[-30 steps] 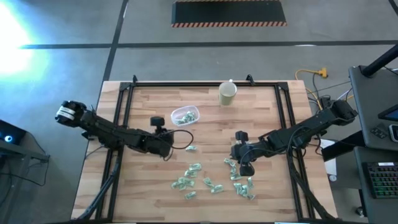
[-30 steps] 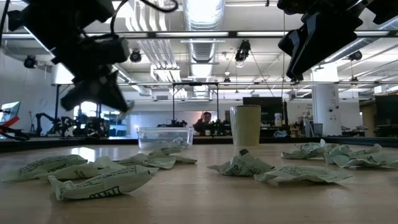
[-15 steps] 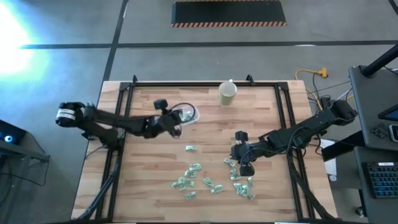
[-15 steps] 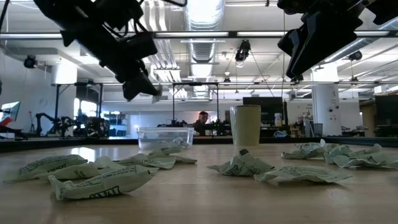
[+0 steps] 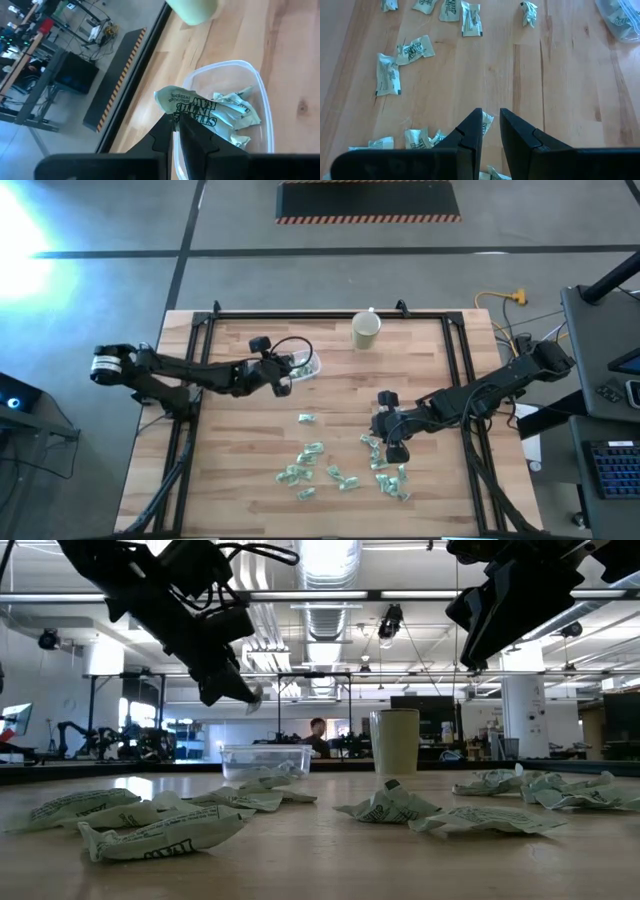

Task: Pick and place Stevia / Truvia into bins
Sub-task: Put the stevia packet into the transparent container

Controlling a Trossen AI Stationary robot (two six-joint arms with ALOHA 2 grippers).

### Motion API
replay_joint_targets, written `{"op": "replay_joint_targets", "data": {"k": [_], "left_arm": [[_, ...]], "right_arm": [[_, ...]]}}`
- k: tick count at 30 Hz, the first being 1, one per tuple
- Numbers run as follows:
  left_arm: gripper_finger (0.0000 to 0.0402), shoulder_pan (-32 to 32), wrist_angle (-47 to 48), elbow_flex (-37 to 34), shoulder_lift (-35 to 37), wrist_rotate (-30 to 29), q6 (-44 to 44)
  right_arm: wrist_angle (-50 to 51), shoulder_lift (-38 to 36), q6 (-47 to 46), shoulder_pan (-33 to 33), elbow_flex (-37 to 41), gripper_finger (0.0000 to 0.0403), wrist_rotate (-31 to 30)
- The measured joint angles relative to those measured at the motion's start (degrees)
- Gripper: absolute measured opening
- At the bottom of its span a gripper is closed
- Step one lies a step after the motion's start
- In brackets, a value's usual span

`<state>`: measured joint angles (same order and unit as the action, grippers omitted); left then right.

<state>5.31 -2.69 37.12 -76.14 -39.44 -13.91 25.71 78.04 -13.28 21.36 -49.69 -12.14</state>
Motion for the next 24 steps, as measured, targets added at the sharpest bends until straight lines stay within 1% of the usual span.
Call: {"op": "replay_joint_targets", "data": {"k": [4, 8, 15, 20, 24], "left_arm": [[0.0018, 1.3, -0.4, 0.0, -1.3, 0.4, 0.0], [0.0036, 3.4, -2.3, 0.0, -4.5, 0.4, -0.3], [0.0087, 4.8, -3.0, 1.0, -9.7, 0.4, -0.6], [0.0124, 4.8, -2.9, 1.7, -9.8, 0.3, -0.4], [0.0137, 3.8, -2.8, 1.7, -7.7, 0.2, 0.0]], "right_arm": [[-0.2, 0.0, 0.0, 0.0, 0.0, 0.0057, 0.0], [-0.4, 0.0, 0.0, 0.0, 0.0, 0.0057, 0.0], [-0.5, 0.0, 0.3, 0.0, 0.0, 0.0057, 0.0], [-0.6, 0.0, 0.4, 0.0, 0.0, 0.0057, 0.0], [-0.6, 0.0, -0.1, 0.0, 0.5, 0.0057, 0.0]]}}
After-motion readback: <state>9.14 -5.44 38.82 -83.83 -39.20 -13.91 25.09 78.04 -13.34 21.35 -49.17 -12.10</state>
